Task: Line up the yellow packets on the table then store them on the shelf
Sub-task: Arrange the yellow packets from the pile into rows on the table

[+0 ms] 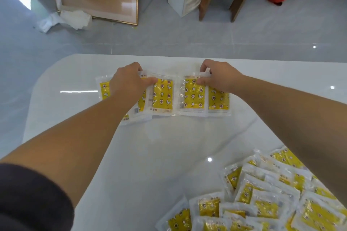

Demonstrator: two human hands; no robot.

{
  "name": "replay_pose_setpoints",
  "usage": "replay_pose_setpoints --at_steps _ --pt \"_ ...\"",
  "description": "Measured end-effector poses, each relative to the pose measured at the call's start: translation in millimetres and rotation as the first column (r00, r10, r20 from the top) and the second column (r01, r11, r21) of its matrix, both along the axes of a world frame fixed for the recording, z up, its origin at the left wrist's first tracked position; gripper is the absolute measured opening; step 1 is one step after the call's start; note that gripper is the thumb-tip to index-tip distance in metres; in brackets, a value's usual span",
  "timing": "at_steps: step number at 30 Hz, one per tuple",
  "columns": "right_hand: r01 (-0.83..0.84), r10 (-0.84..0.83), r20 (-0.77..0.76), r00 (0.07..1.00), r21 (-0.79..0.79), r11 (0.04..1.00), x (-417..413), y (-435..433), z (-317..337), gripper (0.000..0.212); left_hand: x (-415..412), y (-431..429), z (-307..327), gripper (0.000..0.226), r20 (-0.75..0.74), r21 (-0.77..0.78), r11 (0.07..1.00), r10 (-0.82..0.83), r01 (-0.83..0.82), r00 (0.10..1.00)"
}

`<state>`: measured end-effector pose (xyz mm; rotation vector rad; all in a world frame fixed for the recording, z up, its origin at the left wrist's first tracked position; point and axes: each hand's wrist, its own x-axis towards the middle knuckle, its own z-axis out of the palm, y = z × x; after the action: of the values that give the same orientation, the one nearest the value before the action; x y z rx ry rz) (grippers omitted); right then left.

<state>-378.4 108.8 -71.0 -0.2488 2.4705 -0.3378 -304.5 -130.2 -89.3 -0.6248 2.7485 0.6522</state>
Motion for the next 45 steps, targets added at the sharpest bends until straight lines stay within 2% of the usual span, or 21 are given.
replay_pose_setpoints --at_steps 2,4,6,8,10,12,18,22,24,27,32,35,40,43,45 --pt "0.011 -0.007 -0.056 0.998 0.081 0.997 -0.5 -0.6 -1.1 0.046 -2.2 -0.5 2.0 0.057 0.014 -0.093 0.995 -0.031 0.032 0.999" --pt "-0.044 0.081 -0.189 0.979 0.193 0.980 3.3 -0.9 -3.4 0.055 -1.8 -2.4 0.7 0.069 0.035 -0.245 0.962 -0.115 0.120 0.993" --pt "-0.061 0.114 -0.262 0.958 0.202 0.978 18.8 -1.3 -6.3 0.064 9.0 -3.1 -1.8 0.083 0.070 -0.399 0.885 -0.232 0.240 0.970" --pt "-0.100 0.145 -0.251 0.957 0.184 0.978 47.6 -1.8 -12.8 0.067 31.0 3.3 -6.4 0.090 0.104 -0.443 0.811 -0.379 0.384 0.920" --pt "-0.160 0.204 -0.221 0.954 0.202 0.966 78.9 -2.1 -22.4 0.068 57.6 15.0 -14.8 0.088 0.121 -0.392 0.770 -0.499 0.504 0.858" --pt "-0.177 0.219 -0.185 0.958 0.222 0.959 95.5 -2.5 -34.0 0.070 74.8 24.8 -25.5 0.085 0.159 -0.349 0.768 -0.517 0.538 0.841" --pt "-0.180 0.215 -0.152 0.965 0.219 0.959 86.6 1.4 -48.3 0.080 70.1 37.1 -33.5 0.090 0.222 -0.336 0.814 -0.420 0.473 0.880" --pt "-0.140 0.155 -0.146 0.977 0.111 0.984 116.9 13.7 -25.2 0.075 101.4 49.3 -8.1 0.088 0.185 -0.328 0.821 -0.429 0.467 0.884" --pt "-0.124 0.129 -0.132 0.983 0.052 0.991 152.5 29.5 -8.6 0.069 138.3 64.4 6.8 0.080 0.189 -0.250 0.837 -0.451 0.487 0.872" --pt "-0.093 0.095 -0.075 0.993 0.036 0.995 208.1 70.4 12.6 0.059 200.2 96.5 23.8 0.064 0.231 -0.055 0.875 -0.457 0.481 0.859" --pt "-0.035 0.032 0.014 0.999 0.249 0.968 248.9 169.6 26.4 0.058 256.4 164.9 40.1 0.055 0.272 0.169 0.883 -0.469 0.438 0.840" --pt "0.000 -0.013 0.039 0.999 0.314 0.949 234.1 227.8 21.4 0.060 252.8 212.6 43.5 0.061 0.241 0.251 0.889 -0.441 0.383 0.865" --pt "-0.099 0.094 0.030 0.995 0.265 0.959 192.4 280.2 6.7 0.059 214.5 286.0 30.2 0.082 0.279 0.255 0.931 -0.328 0.259 0.903" --pt "-0.100 0.099 0.015 0.995 0.194 0.976 195.0 295.5 7.7 0.050 206.7 316.7 24.3 0.073 0.311 0.187 0.953 -0.286 0.237 0.906" --pt "-0.176 0.184 -0.018 0.983 0.212 0.961 207.6 306.0 8.4 0.048 211.4 329.8 25.7 0.065 0.299 0.138 0.954 -0.296 0.266 0.907"
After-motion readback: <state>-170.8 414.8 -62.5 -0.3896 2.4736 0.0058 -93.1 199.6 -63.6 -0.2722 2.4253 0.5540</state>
